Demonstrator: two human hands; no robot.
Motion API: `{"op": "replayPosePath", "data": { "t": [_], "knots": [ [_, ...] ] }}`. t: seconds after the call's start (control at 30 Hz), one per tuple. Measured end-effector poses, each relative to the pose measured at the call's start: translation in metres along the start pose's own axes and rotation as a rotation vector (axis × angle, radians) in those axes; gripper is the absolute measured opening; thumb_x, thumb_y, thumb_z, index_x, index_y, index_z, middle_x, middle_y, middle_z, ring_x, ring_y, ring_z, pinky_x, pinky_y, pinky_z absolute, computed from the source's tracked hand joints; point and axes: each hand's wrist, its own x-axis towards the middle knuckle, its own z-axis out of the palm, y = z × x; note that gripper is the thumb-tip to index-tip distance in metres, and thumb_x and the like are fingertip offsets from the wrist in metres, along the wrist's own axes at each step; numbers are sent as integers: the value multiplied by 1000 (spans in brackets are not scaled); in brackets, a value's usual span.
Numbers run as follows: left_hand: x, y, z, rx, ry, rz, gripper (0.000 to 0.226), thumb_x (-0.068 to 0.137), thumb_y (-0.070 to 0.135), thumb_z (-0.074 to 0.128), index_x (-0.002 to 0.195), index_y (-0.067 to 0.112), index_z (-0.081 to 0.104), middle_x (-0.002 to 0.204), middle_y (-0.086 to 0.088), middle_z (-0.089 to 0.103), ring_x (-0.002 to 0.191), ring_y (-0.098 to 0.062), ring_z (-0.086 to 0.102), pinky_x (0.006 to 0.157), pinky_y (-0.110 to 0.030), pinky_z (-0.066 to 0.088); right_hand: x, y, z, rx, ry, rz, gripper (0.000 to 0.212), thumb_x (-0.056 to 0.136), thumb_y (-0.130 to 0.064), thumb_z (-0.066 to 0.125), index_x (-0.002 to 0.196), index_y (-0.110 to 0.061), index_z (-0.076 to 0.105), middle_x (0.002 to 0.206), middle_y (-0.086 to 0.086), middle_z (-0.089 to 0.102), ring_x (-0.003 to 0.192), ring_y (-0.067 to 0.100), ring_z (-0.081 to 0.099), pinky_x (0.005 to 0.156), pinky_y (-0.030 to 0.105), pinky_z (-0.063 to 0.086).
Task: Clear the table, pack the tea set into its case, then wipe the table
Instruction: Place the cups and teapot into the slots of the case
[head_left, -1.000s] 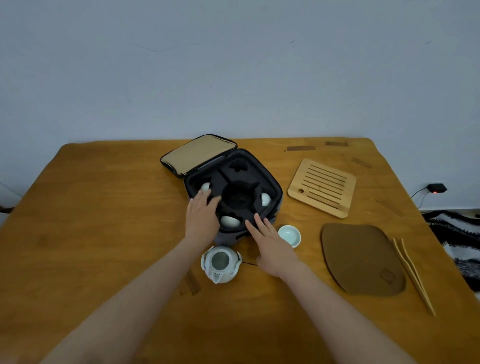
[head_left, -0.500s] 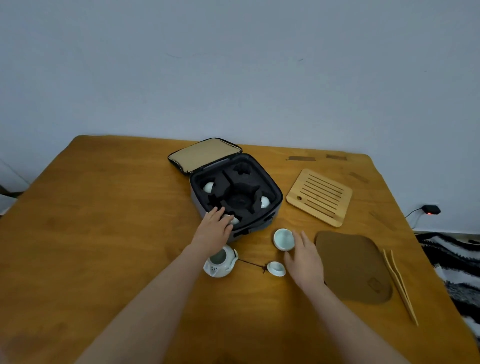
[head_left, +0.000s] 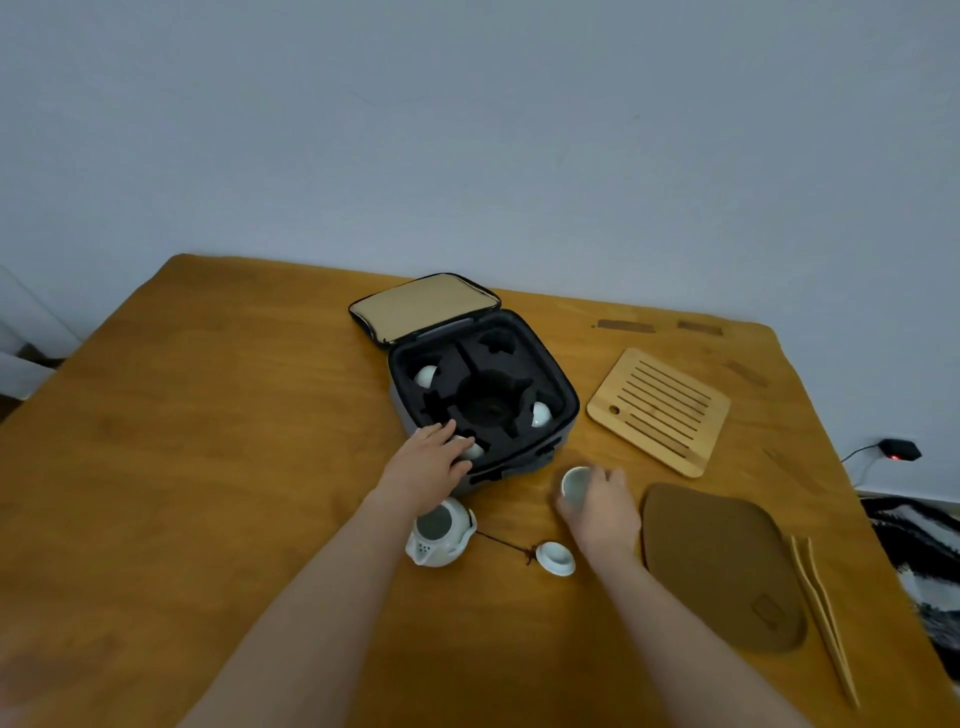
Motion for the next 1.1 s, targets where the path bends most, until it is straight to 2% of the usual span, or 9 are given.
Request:
{"op": "replayPosePath", "data": {
  "t": [0.1,0.2,0.3,0.43,0.73,0.87,0.97,1.03,1.1],
  "knots": [
    [2,0,-7,20,39,-24,49,101,45,38,147,29,35,158,1,25,143,-19,25,114,-33,23,6,-7,-19,183,140,-36,61,87,-49,62,133,-12,46,118,6,45,85,19,53,64,33,51],
    [7,-4,-21,14,51,-48,53,92,53,53,139,30,47,146,5,45,130,-18,42,105,-34,36,31,-27,-45,216,224,-173,68,86,-51,63,136,-10,45,120,7,48,97,24,58,70,32,50],
    [11,-6,-32,21,36,-45,58,85,58,60,134,28,52,126,4,60,119,-19,49,100,-32,39,63,-61,-65,105,240,-294,73,85,-48,66,141,-9,41,128,7,51,111,24,54,83,34,48],
    [16,-6,-31,63,26,-26,60,84,60,59,133,27,52,124,3,60,117,-18,50,97,-31,38,104,-97,-69,-177,202,-509,78,87,-41,67,147,-8,30,140,8,45,124,26,46,94,36,47],
    [29,-21,-20,-1,47,2,61,80,65,60,127,27,57,129,7,59,116,-14,52,100,-29,36,172,-143,-48,-452,114,-696,76,86,-1,61,151,-8,22,148,6,36,125,29,39,83,36,53],
    [30,-24,-18,3,46,30,65,81,66,58,133,27,53,135,6,55,122,-14,49,104,-31,34,177,-152,-43,-596,4,-854,90,83,15,53,155,-14,8,161,1,13,142,28,23,81,35,53],
    [28,-24,-17,5,50,48,68,83,65,56,138,27,49,144,9,48,127,-13,45,105,-30,32,176,-153,-45,-646,-62,-903,100,79,23,48,156,-21,2,163,-5,0,149,22,9,84,34,54],
    [28,-24,-18,-2,58,51,68,83,65,56,139,27,49,145,10,47,127,-11,44,105,-29,32,174,-149,-44,-598,-67,-874,101,77,26,44,156,-22,3,163,-6,-2,149,21,12,82,30,52],
    [28,-24,-18,-10,67,48,68,83,65,56,138,27,49,145,11,47,126,-11,44,104,-29,32,167,-145,-42,-519,-59,-823,96,78,25,42,156,-20,8,163,-5,4,145,21,25,75,27,44]
  ]
}}
